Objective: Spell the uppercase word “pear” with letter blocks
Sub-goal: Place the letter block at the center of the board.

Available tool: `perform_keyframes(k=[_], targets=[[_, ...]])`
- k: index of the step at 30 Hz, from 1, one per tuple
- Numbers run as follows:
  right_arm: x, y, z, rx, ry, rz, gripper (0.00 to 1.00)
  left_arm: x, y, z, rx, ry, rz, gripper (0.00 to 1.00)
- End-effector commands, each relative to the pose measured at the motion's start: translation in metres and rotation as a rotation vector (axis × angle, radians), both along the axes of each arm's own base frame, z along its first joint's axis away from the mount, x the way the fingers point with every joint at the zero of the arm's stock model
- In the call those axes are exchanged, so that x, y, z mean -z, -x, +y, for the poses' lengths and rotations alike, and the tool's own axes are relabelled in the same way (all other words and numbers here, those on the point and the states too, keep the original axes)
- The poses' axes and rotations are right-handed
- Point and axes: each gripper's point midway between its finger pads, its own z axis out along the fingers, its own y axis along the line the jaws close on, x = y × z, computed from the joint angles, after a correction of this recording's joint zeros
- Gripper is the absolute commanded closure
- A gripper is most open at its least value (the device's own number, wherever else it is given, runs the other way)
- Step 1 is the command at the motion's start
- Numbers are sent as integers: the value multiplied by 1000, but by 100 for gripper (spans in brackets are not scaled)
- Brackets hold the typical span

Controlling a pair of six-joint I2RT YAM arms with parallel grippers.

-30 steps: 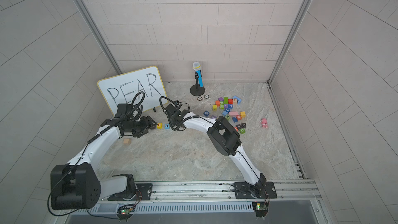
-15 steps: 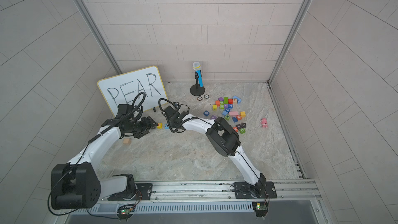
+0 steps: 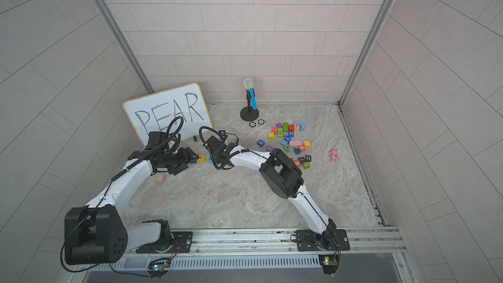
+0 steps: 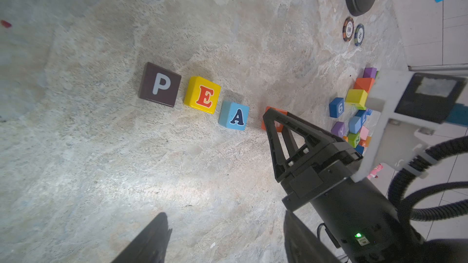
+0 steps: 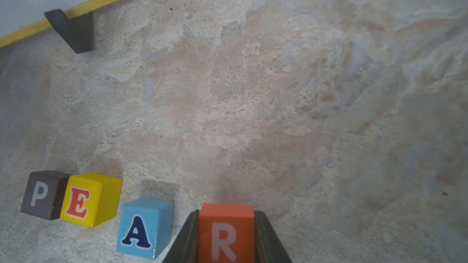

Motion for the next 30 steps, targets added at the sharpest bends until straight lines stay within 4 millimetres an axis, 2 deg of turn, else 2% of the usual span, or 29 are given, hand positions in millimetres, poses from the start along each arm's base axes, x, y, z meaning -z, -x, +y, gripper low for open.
perform_keyframes(k=[1, 21, 30], targets=[[-2, 5, -1, 17, 1, -2, 71, 3, 3, 2, 7, -5, -2, 25], [5, 11, 11, -9, -1, 14, 71, 1, 3, 2, 4, -5, -8, 25], [10, 10, 9, -3, 11, 16, 71, 1, 3, 3, 3, -6, -10, 25]])
